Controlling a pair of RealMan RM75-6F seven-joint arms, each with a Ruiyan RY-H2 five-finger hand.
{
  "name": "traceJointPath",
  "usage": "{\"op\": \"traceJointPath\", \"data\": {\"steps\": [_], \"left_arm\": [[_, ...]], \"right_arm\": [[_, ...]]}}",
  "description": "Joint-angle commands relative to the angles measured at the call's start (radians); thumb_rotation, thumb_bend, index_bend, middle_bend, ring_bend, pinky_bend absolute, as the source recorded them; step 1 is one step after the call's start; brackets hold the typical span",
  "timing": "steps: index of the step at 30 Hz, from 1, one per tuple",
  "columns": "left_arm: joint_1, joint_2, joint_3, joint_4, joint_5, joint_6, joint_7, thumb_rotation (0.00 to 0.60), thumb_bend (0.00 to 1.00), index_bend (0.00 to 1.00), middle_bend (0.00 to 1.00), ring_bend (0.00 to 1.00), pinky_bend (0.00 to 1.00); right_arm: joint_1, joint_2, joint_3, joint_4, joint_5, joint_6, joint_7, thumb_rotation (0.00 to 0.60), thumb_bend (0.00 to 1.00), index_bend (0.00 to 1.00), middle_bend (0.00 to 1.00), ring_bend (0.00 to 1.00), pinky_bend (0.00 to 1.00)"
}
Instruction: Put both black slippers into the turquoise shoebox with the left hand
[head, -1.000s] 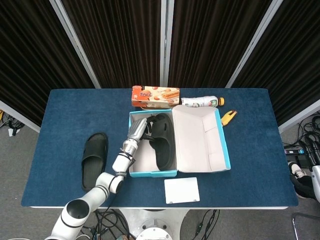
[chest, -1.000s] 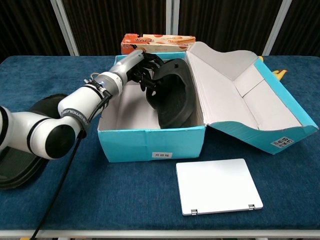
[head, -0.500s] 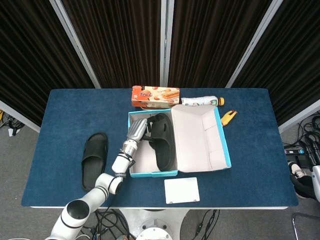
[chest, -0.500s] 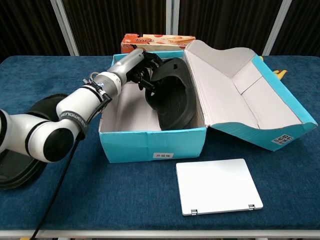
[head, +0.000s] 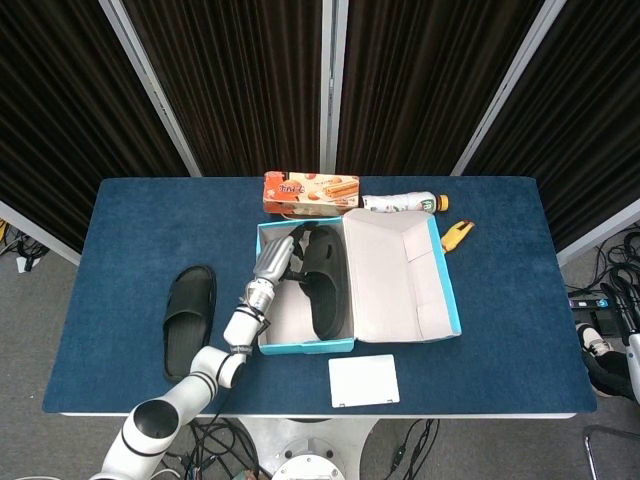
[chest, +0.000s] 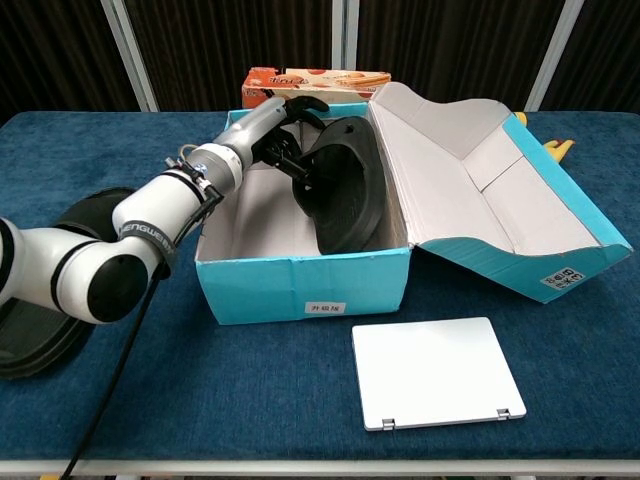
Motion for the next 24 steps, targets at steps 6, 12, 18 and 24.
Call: {"op": "traceJointPath", "data": {"steps": [6,12,18,24], "left_arm": [[0.005,0.044,0.014,-0.014,0.029,0.029,0.016,0.6,0.0,0.11,0.03,0.1,0.38],[0.027,0.125,0.023,-0.127,0.046,0.048,0.066,0.6,0.0,0.11,0.03,0.08,0.34],[0.064,0.244,0.014,-0.325,0.034,0.05,0.176,0.6,0.0,0.11,0.03,0.08,0.32],[0.131,0.432,0.013,-0.619,0.003,0.054,0.363,0.6,0.0,0.11,0.03,0.08,0.31]], "right_arm": [[-0.005,-0.002,-0.003,0.003,-0.007,0.008,0.006,0.6,0.12,0.0,0.0,0.0,0.0],[-0.002,-0.003,-0.002,0.002,-0.018,0.01,0.006,0.6,0.12,0.0,0.0,0.0,0.0],[-0.009,-0.005,-0.006,0.005,-0.023,0.019,0.011,0.6,0.12,0.0,0.0,0.0,0.0],[-0.012,-0.008,-0.007,0.011,-0.032,0.027,0.014,0.6,0.12,0.0,0.0,0.0,0.0]]}}
